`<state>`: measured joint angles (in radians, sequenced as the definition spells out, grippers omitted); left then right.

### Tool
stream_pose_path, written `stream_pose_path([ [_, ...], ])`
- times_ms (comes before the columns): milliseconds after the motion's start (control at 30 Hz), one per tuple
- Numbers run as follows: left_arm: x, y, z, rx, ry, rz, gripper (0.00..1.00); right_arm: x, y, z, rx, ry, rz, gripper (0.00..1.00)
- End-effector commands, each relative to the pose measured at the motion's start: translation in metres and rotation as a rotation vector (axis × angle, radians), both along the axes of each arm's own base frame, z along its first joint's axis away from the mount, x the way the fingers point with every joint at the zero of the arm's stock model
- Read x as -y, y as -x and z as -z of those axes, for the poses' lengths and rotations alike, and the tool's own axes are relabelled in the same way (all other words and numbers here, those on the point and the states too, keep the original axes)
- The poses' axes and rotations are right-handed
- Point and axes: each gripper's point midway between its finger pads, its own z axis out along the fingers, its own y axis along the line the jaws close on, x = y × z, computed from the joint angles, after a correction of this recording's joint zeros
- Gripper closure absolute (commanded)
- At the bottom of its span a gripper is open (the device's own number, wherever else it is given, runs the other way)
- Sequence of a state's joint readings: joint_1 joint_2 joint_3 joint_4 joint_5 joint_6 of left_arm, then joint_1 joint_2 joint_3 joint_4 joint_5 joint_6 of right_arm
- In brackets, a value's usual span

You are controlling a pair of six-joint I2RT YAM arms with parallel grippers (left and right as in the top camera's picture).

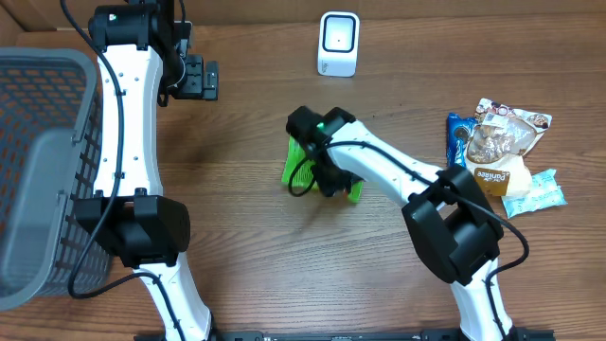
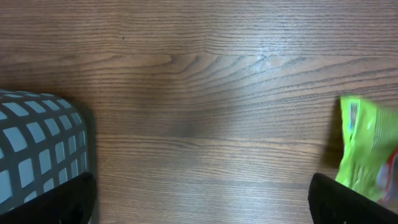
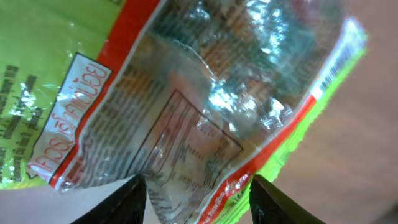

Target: Scan the item barcode

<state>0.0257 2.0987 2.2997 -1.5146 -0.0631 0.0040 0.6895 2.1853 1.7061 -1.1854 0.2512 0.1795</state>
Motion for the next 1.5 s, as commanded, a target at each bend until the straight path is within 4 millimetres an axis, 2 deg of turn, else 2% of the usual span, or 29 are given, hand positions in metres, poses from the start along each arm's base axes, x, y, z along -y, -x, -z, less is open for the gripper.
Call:
stream_pose_path([
  [0, 0.004, -0.002, 0.001, -0.001, 0.000, 0.027, 0.00, 0.053, -0.056, -0.026, 0.206, 0.260, -0.118, 0.47],
  [67, 0.004, -0.002, 0.001, 0.000, 0.000, 0.027, 0.00, 0.073, -0.074, -0.038, 0.273, 0.324, -0.075, 0.50],
  [133, 0.004, -0.002, 0.001, -0.001, -0.001, 0.027, 0.00, 0.079, -0.081, -0.045, 0.279, 0.304, -0.042, 0.53],
  [200, 0.004, -0.002, 0.001, -0.001, 0.000, 0.027, 0.00, 0.071, -0.086, -0.054, 0.269, 0.203, 0.008, 0.53],
  [267, 0.004, -0.002, 0.001, -0.001, 0.000, 0.027, 0.00, 0.051, -0.088, -0.067, 0.260, 0.044, 0.080, 0.52],
  [300, 0.004, -0.002, 0.001, -0.001, 0.000, 0.027, 0.00, 0.035, -0.087, -0.078, 0.244, -0.085, 0.143, 0.46],
  [367, 0.004, -0.002, 0.001, -0.001, 0.000, 0.027, 0.00, 0.023, -0.086, -0.091, 0.233, -0.215, 0.303, 0.40],
  [400, 0.004, -0.002, 0.001, -0.001, 0.000, 0.027, 0.00, 0.025, -0.081, -0.092, 0.202, -0.299, 0.572, 0.35],
  [433, 0.004, -0.002, 0.001, -0.001, 0.000, 0.027, 0.00, 0.030, -0.077, -0.089, 0.185, -0.318, 0.743, 0.25],
  [500, 0.004, -0.002, 0.001, -0.001, 0.000, 0.027, 0.00, 0.029, -0.072, -0.077, 0.128, -0.363, 0.891, 0.13],
  [533, 0.004, -0.002, 0.001, -0.001, 0.000, 0.026, 0.00, 0.024, -0.071, -0.070, 0.090, -0.400, 0.905, 0.12],
  [667, 0.004, -0.002, 0.001, -0.001, 0.000, 0.027, 0.01, 0.009, -0.067, -0.046, 0.005, -0.487, 0.907, 0.09],
  [800, 0.004, -0.002, 0.001, -0.001, 0.000, 0.027, 0.00, -0.003, -0.070, -0.024, -0.010, -0.562, 0.924, 0.08],
  [900, 0.004, -0.002, 0.001, -0.001, 0.000, 0.027, 0.01, -0.002, -0.073, -0.011, 0.014, -0.574, 0.926, 0.10],
  [1033, 0.004, -0.002, 0.001, -0.001, 0.000, 0.027, 0.00, 0.015, -0.078, 0.001, 0.099, -0.507, 0.912, 0.21],
  [1100, 0.004, -0.002, 0.001, 0.000, 0.000, 0.027, 0.00, 0.018, -0.078, 0.002, 0.111, -0.483, 0.814, 0.24],
  [1300, 0.004, -0.002, 0.001, -0.001, 0.000, 0.027, 0.01, 0.025, -0.068, 0.005, 0.076, -0.389, 0.422, 0.23],
  [1400, 0.004, -0.002, 0.001, -0.001, 0.000, 0.027, 0.00, 0.046, -0.060, 0.008, 0.057, -0.252, 0.232, 0.20],
  [1467, 0.004, -0.002, 0.001, -0.001, 0.000, 0.027, 0.00, 0.064, -0.058, 0.008, 0.067, -0.147, 0.169, 0.19],
])
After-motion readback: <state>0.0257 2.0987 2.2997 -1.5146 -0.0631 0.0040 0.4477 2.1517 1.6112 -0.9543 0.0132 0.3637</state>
